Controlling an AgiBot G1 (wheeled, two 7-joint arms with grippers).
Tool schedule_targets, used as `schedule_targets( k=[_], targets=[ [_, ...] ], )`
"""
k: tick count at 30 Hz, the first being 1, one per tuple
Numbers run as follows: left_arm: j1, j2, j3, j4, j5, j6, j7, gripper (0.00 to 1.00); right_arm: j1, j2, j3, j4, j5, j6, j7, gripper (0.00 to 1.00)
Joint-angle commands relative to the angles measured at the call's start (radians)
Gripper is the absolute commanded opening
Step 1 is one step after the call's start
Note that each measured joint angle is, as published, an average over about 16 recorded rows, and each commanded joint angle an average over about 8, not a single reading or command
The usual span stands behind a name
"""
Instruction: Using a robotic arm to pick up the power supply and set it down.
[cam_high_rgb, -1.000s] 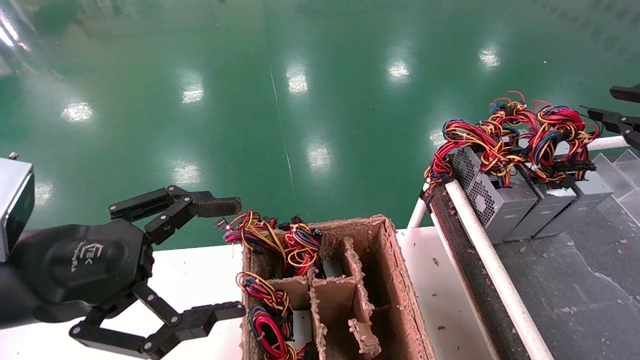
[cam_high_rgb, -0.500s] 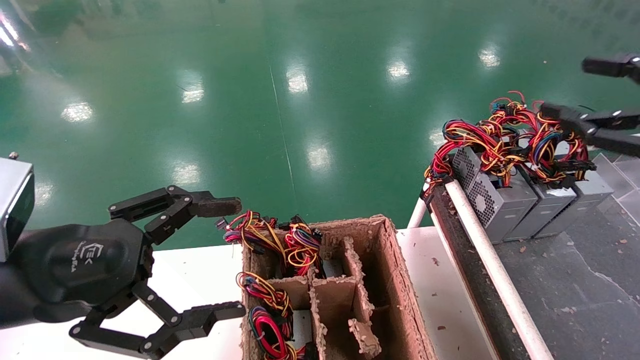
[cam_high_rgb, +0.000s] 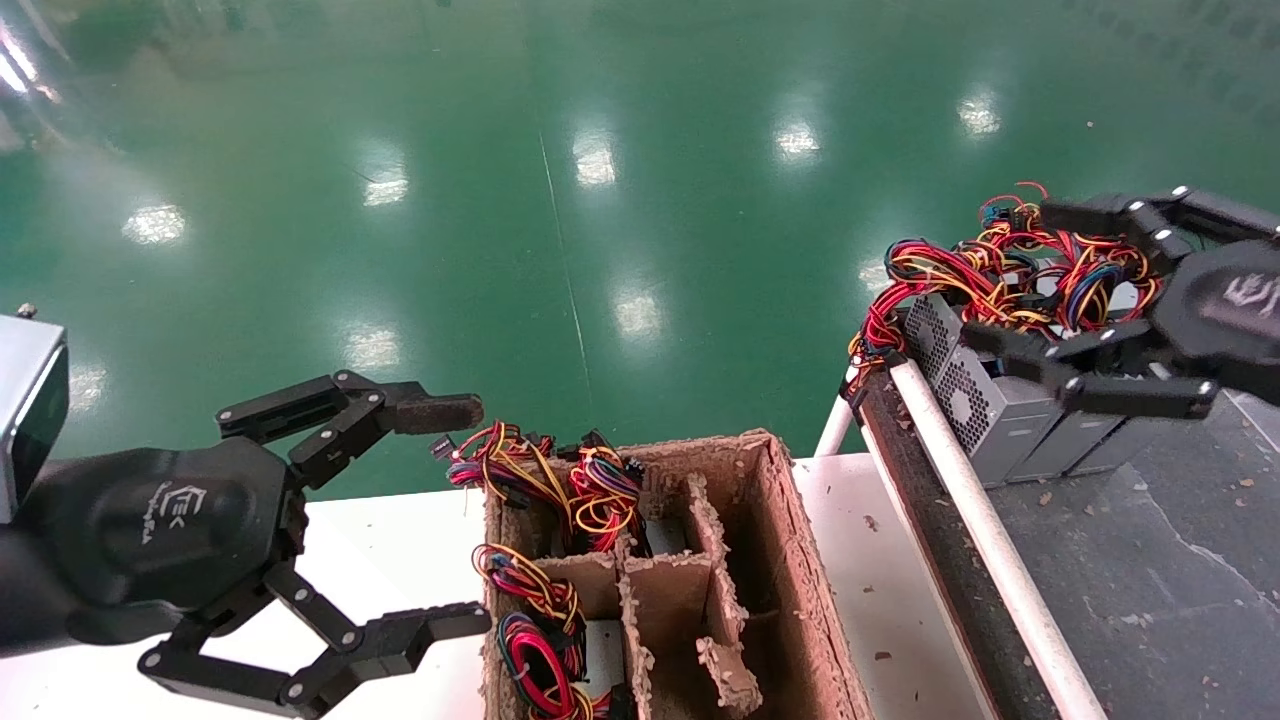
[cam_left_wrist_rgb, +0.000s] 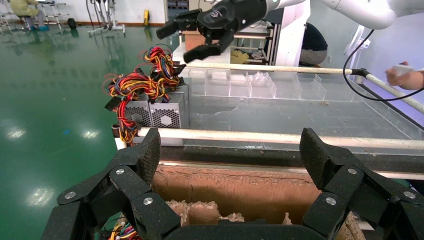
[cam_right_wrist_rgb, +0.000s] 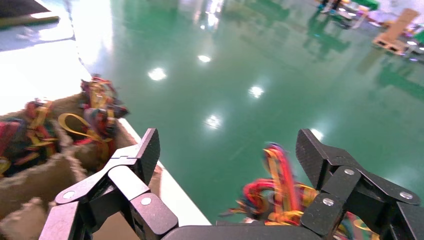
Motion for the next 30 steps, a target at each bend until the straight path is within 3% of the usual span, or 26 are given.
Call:
schedule_targets(
  k=[1,30],
  targets=[
    [0.000,0.000,0.000,0.000,0.000,0.000,0.000,1.00,-0.006,-0.009,0.001,0.003,0.013,-0.017,0.001,1.00],
    [0.000,0.000,0.000,0.000,0.000,0.000,0.000,1.00,-0.101,-0.132,0.010,0.050,0.196,-0.268,0.014,1.00]
  ],
)
